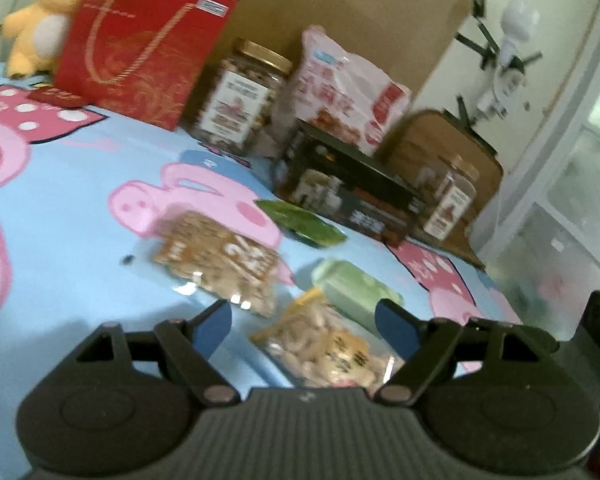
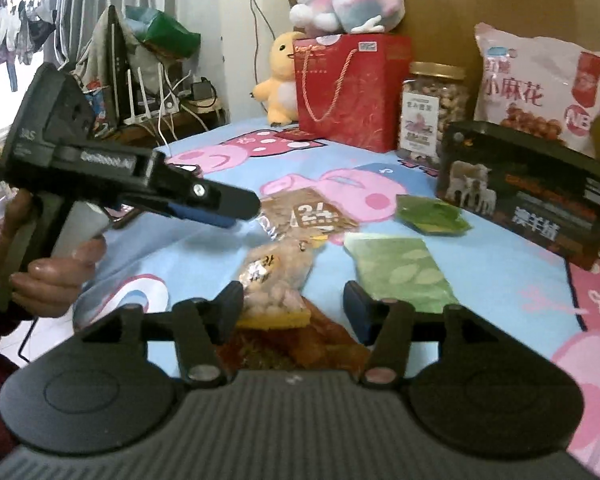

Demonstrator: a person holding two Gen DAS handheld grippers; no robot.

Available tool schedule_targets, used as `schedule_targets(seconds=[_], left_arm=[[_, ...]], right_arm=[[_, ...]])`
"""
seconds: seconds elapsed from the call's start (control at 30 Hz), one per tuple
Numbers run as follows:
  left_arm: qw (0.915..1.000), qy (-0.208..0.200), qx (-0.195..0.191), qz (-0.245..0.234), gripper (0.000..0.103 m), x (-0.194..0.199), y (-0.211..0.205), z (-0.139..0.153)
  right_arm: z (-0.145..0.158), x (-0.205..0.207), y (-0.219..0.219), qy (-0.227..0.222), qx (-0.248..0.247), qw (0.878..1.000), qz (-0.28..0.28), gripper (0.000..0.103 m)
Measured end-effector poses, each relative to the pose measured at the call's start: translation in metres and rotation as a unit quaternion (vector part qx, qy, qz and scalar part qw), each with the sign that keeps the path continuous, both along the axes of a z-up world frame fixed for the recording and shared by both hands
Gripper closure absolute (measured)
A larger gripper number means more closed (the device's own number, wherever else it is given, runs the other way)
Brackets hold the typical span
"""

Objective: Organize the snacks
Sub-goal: 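Close the left tool on the peanut packet and lift it, then carry the peanut packet into the black box and open the left tool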

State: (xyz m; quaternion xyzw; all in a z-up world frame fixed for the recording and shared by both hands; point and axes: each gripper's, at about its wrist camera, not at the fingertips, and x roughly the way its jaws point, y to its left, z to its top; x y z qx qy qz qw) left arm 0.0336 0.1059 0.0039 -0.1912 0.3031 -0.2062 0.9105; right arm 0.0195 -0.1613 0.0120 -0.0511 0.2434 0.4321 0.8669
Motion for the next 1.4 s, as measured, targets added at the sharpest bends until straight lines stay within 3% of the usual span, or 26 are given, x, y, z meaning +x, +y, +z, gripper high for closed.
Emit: schedule_targets(seconds=[0.1,0.23,0.33,0.37,0.5,0.7,0.9,1.07,1.4], left_arm=[[0.9998,0.007,0.016,-0.009,0.022,0.004,-0.011,-0.004],[0.9994,0.013,0.024,-0.022,0.013,0.008,-0.022,-0.008],[0.9986,0.007,0.045,-0.026,0.017,0.006,-0.032,-0.008],[0.9986,0.007,0.044,-0.028,0.021,0.005,-0.033,-0.007],[0.9987,0.008,0.038,-0.033,0.026,0.001,-0.034,-0.007],[0.9992,-0.001,0.032,-0.022,0.030,-0.003,-0.035,0.006],[0.9985,-0.044,0.031,-0.009,0.030,-0.001,-0.034,0.034],[0.9975,-0.049,0.049,-0.015,0.030,0.029,-0.043,0.048],[0.9925,-0.096,0.063,-0.042,0.030,0.124,-0.091,0.093]], right_arm=[[-0.005,-0.006,-0.001,0.002,-0.007,1.000,0.007,0.045],[-0.011,-0.011,0.004,0.003,-0.012,1.000,0.012,0.045],[-0.012,-0.011,0.009,-0.004,-0.018,1.000,0.011,0.047],[-0.012,-0.011,0.010,-0.008,-0.022,1.000,0.009,0.055],[-0.009,-0.011,0.009,-0.017,-0.023,0.999,0.015,0.064],[-0.005,-0.013,0.007,-0.019,-0.009,1.000,0.017,0.068],[0.020,-0.013,0.003,-0.053,0.024,0.998,0.012,0.069],[0.026,0.004,0.003,-0.072,0.023,0.997,-0.001,0.069],[0.056,0.070,-0.025,-0.117,0.040,0.990,-0.074,0.068]])
